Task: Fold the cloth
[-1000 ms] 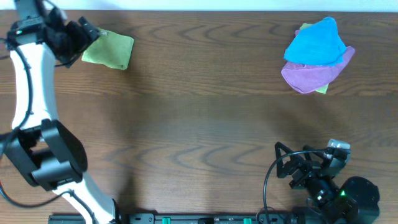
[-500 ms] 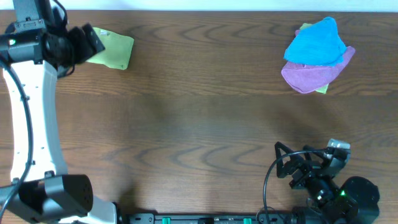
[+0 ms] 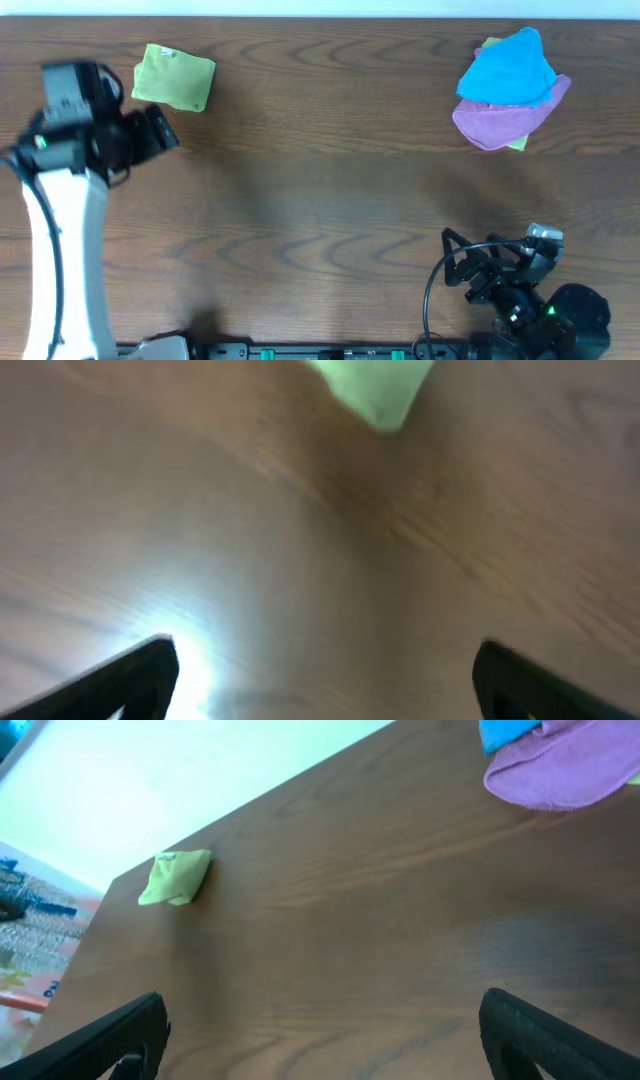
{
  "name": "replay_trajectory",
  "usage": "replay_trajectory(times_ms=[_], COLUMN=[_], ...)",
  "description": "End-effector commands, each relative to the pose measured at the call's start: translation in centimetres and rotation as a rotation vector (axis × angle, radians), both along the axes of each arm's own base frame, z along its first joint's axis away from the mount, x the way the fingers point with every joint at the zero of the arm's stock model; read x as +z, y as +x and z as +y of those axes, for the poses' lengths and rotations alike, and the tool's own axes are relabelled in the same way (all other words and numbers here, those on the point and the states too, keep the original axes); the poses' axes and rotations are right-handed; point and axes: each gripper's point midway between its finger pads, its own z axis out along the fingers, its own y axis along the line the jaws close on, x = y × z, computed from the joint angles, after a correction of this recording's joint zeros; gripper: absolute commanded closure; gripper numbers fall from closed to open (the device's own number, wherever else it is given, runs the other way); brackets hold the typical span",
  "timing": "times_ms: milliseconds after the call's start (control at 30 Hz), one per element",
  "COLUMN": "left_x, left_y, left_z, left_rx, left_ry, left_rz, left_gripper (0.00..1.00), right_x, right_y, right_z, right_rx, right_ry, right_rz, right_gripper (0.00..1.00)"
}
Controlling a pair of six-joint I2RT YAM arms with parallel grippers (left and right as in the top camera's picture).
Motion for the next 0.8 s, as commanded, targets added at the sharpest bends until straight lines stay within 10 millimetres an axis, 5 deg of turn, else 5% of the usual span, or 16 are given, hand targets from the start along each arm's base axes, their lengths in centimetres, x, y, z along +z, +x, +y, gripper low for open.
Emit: replay_trajectory(times_ms=[0, 333, 767], left_x=[-0.7, -4.0, -9.3], left_y=[-1.6, -6.9, -12.5], left_z=[-1.4, -2.1, -3.1], left_rx=[-0.044, -0.044, -0.230], left_ry=[-0.008, 0.085, 0.300], left_rz=[-0.088, -0.364, -0.405], left_gripper=[0.05, 0.05, 0.05], right_x=[-0.2, -0.1, -0.2], right_y=[0.0, 0.0, 0.0], right_z=[-0.2, -0.2, -0.2], right_rx=[-0.017, -0.017, -0.017], right_ry=[0.011, 0.011, 0.011], right_rz=[0.005, 0.005, 0.005], right_gripper=[0.01, 0.01, 0.01])
